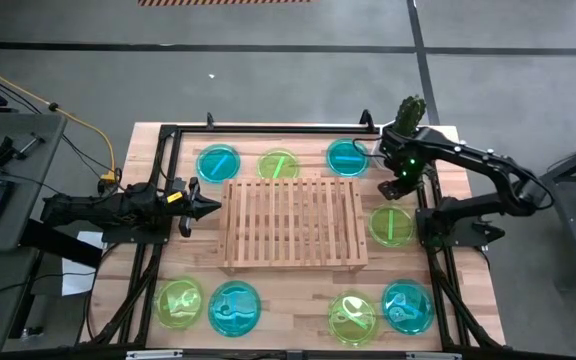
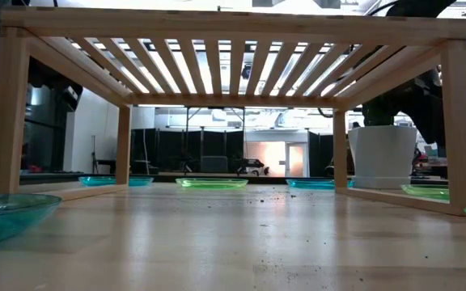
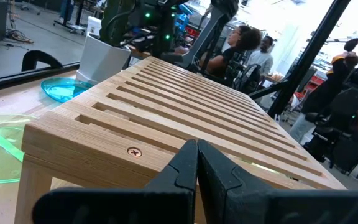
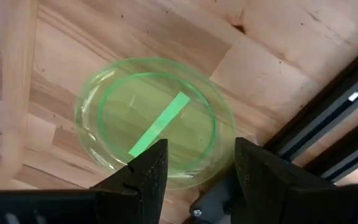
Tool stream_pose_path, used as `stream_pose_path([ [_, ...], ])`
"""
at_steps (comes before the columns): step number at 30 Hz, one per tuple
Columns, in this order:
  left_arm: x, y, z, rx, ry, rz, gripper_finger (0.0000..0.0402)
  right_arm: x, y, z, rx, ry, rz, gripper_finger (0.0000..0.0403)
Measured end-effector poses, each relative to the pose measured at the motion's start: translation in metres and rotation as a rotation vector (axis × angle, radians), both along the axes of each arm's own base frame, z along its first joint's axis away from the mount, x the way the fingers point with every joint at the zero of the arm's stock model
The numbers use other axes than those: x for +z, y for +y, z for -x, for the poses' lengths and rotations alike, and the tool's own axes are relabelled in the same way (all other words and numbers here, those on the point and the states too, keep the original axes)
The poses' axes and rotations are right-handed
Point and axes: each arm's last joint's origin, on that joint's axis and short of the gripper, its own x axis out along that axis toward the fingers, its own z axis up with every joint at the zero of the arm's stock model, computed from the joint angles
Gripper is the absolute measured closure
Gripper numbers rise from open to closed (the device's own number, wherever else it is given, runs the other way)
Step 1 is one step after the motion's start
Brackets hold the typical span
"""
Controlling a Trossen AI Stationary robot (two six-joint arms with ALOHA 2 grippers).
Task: Place and stack plates onto a shelf
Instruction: Put the green plate on the shelf
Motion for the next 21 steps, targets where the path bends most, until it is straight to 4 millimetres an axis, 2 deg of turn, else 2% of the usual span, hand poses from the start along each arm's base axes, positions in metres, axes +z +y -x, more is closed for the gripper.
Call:
stream_pose_path([
  [4, 0.0, 0.0, 0.0, 0.0, 0.0, 0.0, 0.0402, -0.003, -0.003, -0.003, -0.011, -0.032, 0.03, 0.0235],
  [12, 0.0, 0.0, 0.0, 0.0, 0.0, 0.0, 0.0401, -0.037, 0.015, 0.014, -0.106, -0.023, -0.02, 0.0235],
  [21, 0.0, 0.0, 0.0, 0.0, 0.0, 0.0, 0.0402, -0.052, 0.016, 0.021, -0.18, 0.047, 0.106, 0.0235],
])
